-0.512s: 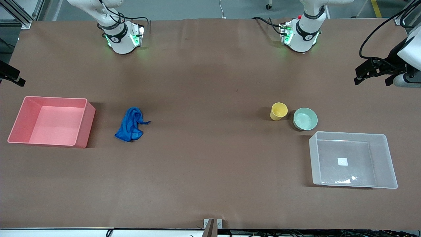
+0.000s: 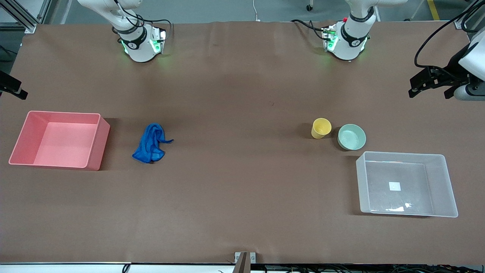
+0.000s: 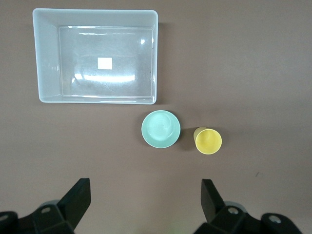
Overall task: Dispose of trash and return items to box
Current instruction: 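Move the right gripper toward the blue cloth while the left gripper moves toward the bowl, then grasp the blue cloth with the right gripper while the left gripper reaches the bowl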
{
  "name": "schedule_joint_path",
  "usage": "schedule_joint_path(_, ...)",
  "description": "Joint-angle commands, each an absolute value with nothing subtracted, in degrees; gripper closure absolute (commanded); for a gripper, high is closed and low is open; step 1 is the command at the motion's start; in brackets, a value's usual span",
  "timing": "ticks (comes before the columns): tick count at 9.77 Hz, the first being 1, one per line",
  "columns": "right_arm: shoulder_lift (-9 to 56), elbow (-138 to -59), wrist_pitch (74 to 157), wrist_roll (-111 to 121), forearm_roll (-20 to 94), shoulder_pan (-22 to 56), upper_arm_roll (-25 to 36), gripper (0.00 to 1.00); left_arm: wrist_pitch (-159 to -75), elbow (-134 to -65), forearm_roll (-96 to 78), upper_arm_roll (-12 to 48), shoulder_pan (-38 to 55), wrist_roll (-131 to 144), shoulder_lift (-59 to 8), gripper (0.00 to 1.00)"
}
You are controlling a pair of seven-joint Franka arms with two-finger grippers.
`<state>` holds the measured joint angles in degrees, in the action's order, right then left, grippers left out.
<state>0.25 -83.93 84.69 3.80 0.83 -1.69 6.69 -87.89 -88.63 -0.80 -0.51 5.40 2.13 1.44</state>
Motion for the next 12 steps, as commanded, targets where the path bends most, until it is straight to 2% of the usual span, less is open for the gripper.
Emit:
schedule_joint_path(1, -0.5, -84.6, 84.7, 3.5, 0.1, -1.1, 6.6, 0.0, -88.0, -90.8, -0.1, -1.0, 5.7, 2.5, 1.6, 0.0)
schedule_joint_path(2, -0.4, -85.3, 85.0, 1.7, 0.1, -0.7, 5.3, 0.0, -88.3, -91.1, -0.1, -1.0, 5.6, 1.9, 1.4, 0.0)
schedule_joint_path(3, 0.3, -86.6, 86.0, -6.8, 0.0, -0.7, 0.8, 0.0, -88.9, -91.4, -0.1, -1.0, 5.5, 1.5, 1.1, 0.0)
schedule_joint_path(4, 0.8, -91.0, 90.1, -12.7, 0.0, -0.6, -2.4, 0.0, -91.6, -95.0, 0.0, -1.1, 5.5, 1.5, 1.5, 0.0)
schedule_joint_path(5, 0.8, -98.3, 96.2, -14.0, 0.0, -0.5, -5.2, 0.0, -95.4, -98.9, -0.1, -1.1, 5.1, 1.4, 1.8, 0.0)
schedule_joint_path(7, 1.0, -113.0, 112.8, -14.2, -0.1, -0.2, -6.6, 0.0, -101.8, -107.4, -0.1, -1.1, 3.9, 1.4, 3.2, 0.0)
schedule_joint_path(9, 6.0, -124.9, 130.7, -14.1, -3.4, 0.0, -6.6, 0.0, -114.3, -121.2, -0.1, -2.9, 4.0, 1.4, 5.9, 0.0)
schedule_joint_path(12, 17.1, -126.9, 142.2, -14.2, -3.7, 1.3, -6.6, 0.0, -132.6, -135.0, -0.3, -3.3, 4.4, 1.5, 4.1, 0.0)
